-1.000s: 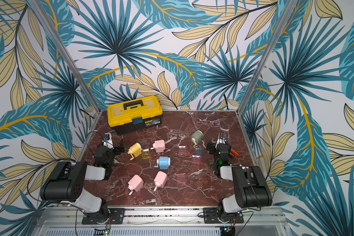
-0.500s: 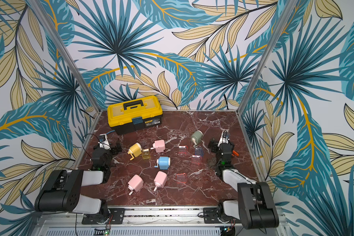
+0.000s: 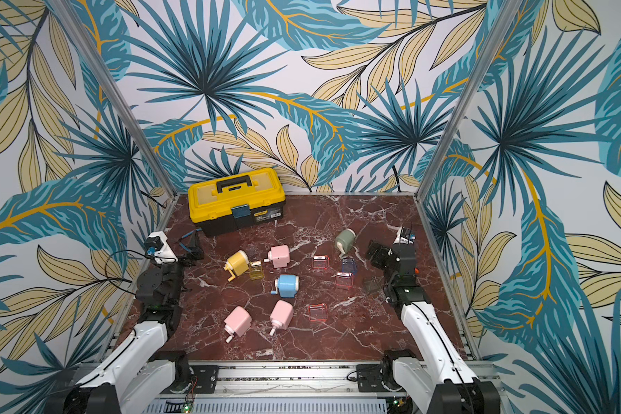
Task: Put the tray back into the pencil sharpener
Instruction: Pick up the pencil sharpener from the center of the board.
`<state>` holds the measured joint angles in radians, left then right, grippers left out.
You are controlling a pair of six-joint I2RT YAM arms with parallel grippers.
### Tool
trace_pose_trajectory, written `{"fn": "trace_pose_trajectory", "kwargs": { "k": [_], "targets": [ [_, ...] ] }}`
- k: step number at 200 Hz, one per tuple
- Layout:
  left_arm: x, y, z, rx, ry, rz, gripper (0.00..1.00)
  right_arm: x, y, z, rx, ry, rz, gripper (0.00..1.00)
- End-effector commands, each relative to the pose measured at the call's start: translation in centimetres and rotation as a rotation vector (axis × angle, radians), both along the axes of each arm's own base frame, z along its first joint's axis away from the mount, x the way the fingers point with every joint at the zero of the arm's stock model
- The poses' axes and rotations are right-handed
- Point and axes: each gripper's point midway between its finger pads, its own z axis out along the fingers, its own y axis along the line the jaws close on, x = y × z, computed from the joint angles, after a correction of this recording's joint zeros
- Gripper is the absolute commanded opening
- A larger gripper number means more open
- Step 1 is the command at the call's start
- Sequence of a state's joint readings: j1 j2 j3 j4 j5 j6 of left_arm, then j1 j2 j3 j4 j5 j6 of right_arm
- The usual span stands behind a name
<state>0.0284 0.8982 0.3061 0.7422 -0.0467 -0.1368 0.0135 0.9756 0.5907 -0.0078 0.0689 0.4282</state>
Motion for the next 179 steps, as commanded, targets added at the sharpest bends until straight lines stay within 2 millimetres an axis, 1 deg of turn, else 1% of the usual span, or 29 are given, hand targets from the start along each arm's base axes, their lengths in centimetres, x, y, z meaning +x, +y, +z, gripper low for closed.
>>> {"fn": "trace_pose_trajectory", "kwargs": {
  "k": [1,14,16,22,32,50,71,80,106,110,122,128,132,148,159,165,166,169,179],
  "targets": [
    [0.6,-2.0,0.9,0.009,0.057,-0.106,1.0,-1.3,3.7,-1.0,0.135,0.113,0.13,0.96],
    [0.8,-2.6,1.3,0.017,0.069,-0.132,1.0,-1.4,5.1,-0.5,0.136,0.131,0.177,0.95],
    [0.9,-2.7,1.3,0.017,0.074,-0.137,1.0,-1.7,5.2,-1.0,0.136,0.157,0.182,0.95],
    [1.0,-2.9,1.5,0.022,0.085,-0.147,1.0,-2.0,6.1,-0.9,0.135,0.172,0.212,0.95],
    [1.3,-3.4,1.2,0.031,0.128,-0.161,1.0,-2.2,7.4,-0.7,0.124,0.189,0.252,0.94],
    [1.4,-4.2,0.5,0.059,0.204,-0.189,1.0,-2.6,10.1,0.1,0.064,0.205,0.338,0.94],
    [1.1,-4.8,0.0,0.101,0.275,-0.215,1.0,-2.6,12.9,0.8,-0.004,0.226,0.42,0.94],
    [0.9,-5.0,-0.6,0.124,0.32,-0.227,1.0,-2.6,14.3,1.1,-0.027,0.236,0.459,0.93],
    [0.0,-5.4,-1.9,0.189,0.446,-0.265,1.0,-2.9,18.5,1.1,-0.122,0.283,0.58,0.92],
    [-0.2,-5.4,-2.1,0.198,0.466,-0.268,1.0,-2.8,19.0,0.9,-0.136,0.294,0.591,0.91],
    [-0.6,-5.5,-3.0,0.232,0.534,-0.285,1.0,-2.8,21.1,0.8,-0.171,0.308,0.635,0.91],
    [-0.8,-5.5,-3.3,0.249,0.56,-0.293,1.0,-3.1,22.4,0.7,-0.187,0.311,0.67,0.9],
    [-1.2,-5.5,-4.0,0.256,0.602,-0.301,1.0,-3.1,23.2,0.5,-0.2,0.318,0.686,0.9],
    [-1.9,-5.1,-5.0,0.274,0.682,-0.292,1.0,-3.3,26.5,0.1,-0.248,0.334,0.746,0.88],
    [-2.3,-4.9,-5.4,0.279,0.708,-0.285,0.99,-3.3,28.6,-0.2,-0.269,0.344,0.777,0.87],
    [-2.5,-4.8,-5.5,0.282,0.709,-0.284,1.0,-2.9,29.4,-0.2,-0.275,0.345,0.778,0.87],
    [-2.5,-4.8,-5.5,0.282,0.708,-0.285,1.0,-3.2,30.0,-0.2,-0.278,0.343,0.792,0.87],
    [-2.7,-4.9,-5.6,0.282,0.708,-0.287,1.0,-3.5,30.9,-0.3,-0.284,0.341,0.808,0.87],
    [-3.0,-4.8,-5.8,0.275,0.706,-0.283,1.0,-3.6,32.7,-0.4,-0.283,0.341,0.822,0.85]
  ]
}}
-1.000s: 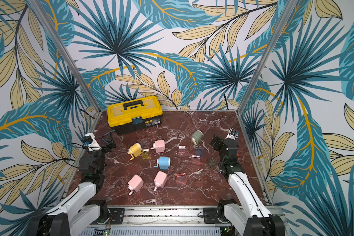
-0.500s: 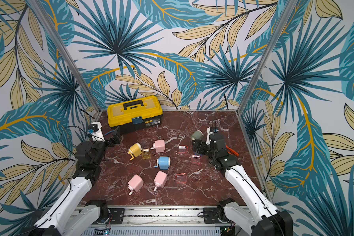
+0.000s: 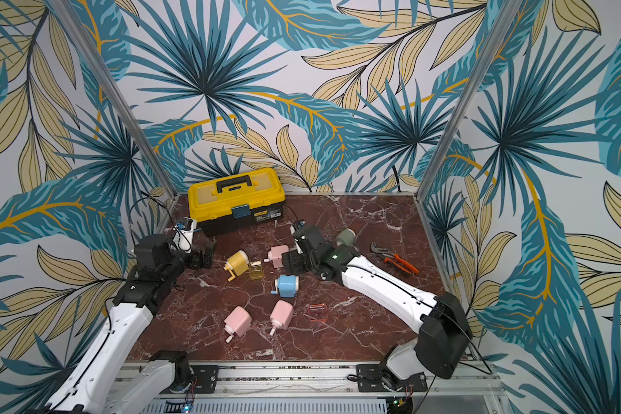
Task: Put the tray back into the pencil sharpener
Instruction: Pick up the pencil sharpener from the center of the board.
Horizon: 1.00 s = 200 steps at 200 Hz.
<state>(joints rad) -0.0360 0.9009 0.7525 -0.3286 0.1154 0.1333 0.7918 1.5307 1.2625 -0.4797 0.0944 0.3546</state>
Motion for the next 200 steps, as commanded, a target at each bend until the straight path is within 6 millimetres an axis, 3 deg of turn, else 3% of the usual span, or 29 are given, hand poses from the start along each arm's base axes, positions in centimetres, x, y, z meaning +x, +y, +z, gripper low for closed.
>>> {"fn": "trace_pose_trajectory", "kwargs": {
  "k": [1,50,97,200],
  "targets": [
    [-2.0,0.1,-2.0,0.035,0.091,-0.012,1.0,-0.7,2.9,-1.0,-0.069,0.007,0.036,0.85],
    [-2.9,2.0,-1.2,-0.058,0.064,0.159,1.0,-1.1,8.9,-3.2,-0.09,0.067,0.014,0.8],
    [-3.4,3.6,-1.3,-0.092,0.05,0.282,1.0,0.1,10.3,-5.1,-0.133,0.128,-0.098,0.73],
    [-3.3,3.4,-2.2,-0.046,0.079,0.247,1.0,2.6,11.8,-8.2,-0.208,0.139,-0.235,0.5]
  ]
}}
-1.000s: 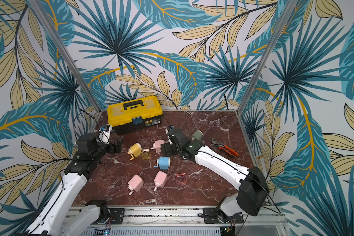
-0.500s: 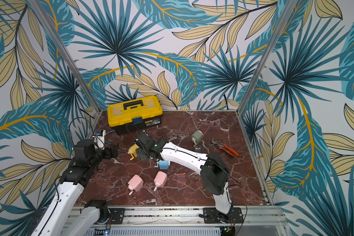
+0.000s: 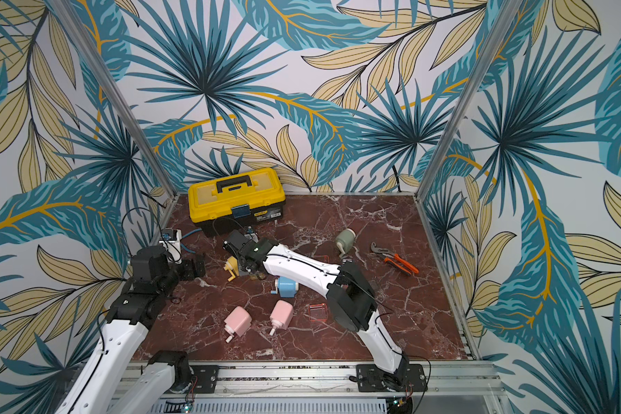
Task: Put the tray back into the pencil sharpener
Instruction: Pick up the pencil sharpener from the center of the board.
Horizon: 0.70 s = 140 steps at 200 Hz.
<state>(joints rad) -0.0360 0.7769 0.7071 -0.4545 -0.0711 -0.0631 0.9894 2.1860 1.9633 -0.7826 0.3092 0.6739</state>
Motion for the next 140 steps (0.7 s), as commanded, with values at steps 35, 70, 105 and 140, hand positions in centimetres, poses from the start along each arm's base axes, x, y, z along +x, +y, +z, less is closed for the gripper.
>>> {"fn": "trace_pose_trajectory", "kwargs": {
  "k": [35,70,105,140],
  "targets": [
    [-0.1,-0.1,-0.9,0.046,0.032,-0.031,1.0,0.5,-1.5,-2.8,-0.118,0.005,-0.084,0.44],
    [0.0,-0.2,-1.1,0.049,0.039,-0.038,1.0,0.9,-1.9,-4.3,-0.146,0.017,-0.099,0.42],
    [0.1,-0.2,-1.0,0.048,0.041,-0.037,1.0,1.3,-1.5,-5.7,-0.159,0.028,-0.097,0.37],
    [0.3,-0.8,-0.7,0.023,0.034,-0.066,1.0,2.2,-1.5,-6.3,-0.174,0.019,-0.11,0.33]
  ]
}}
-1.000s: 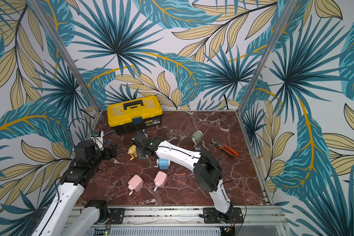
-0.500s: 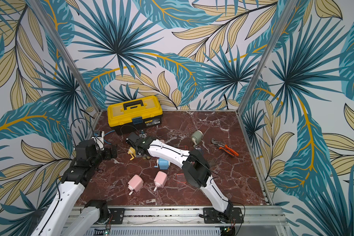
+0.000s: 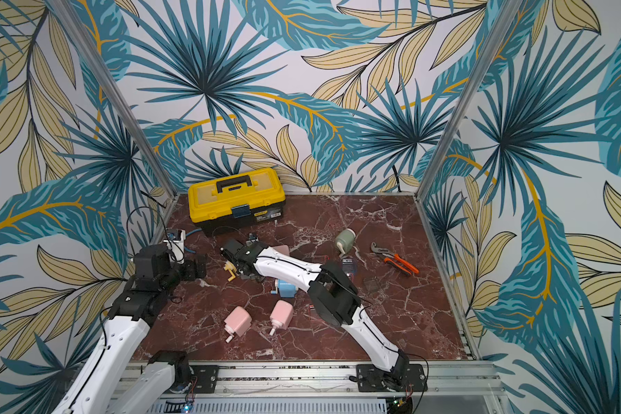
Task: Put the tray back into the pencil sharpener
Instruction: Pick up the pencil sharpener from the center of the board.
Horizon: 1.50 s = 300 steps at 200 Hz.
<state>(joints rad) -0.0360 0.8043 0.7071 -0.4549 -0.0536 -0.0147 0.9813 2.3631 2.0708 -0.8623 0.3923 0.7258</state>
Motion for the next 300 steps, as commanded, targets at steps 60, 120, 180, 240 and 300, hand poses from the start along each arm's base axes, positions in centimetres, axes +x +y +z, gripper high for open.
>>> {"fn": "trace_pose_trajectory", "kwargs": {
  "k": [60,120,180,240,300],
  "targets": [
    [0.4,-0.4,0.6,0.004,0.0,-0.028,1.0,1.6,-0.5,-2.0,-0.04,0.0,-0.036,0.27],
    [0.8,-0.4,0.8,0.013,0.006,-0.033,1.0,2.1,0.0,-2.8,-0.022,0.006,-0.038,0.18],
    [1.1,-0.6,0.8,0.004,0.013,-0.036,1.0,2.2,-0.2,-3.3,-0.033,0.015,-0.034,0.12],
    [1.4,-0.6,0.8,0.033,0.019,-0.055,1.0,2.4,0.3,-1.1,-0.006,-0.008,0.022,0.0],
    [2.7,-3.3,0.4,0.137,0.045,-0.305,1.0,2.0,0.3,4.1,0.107,-0.041,0.151,0.0]
  ]
}}
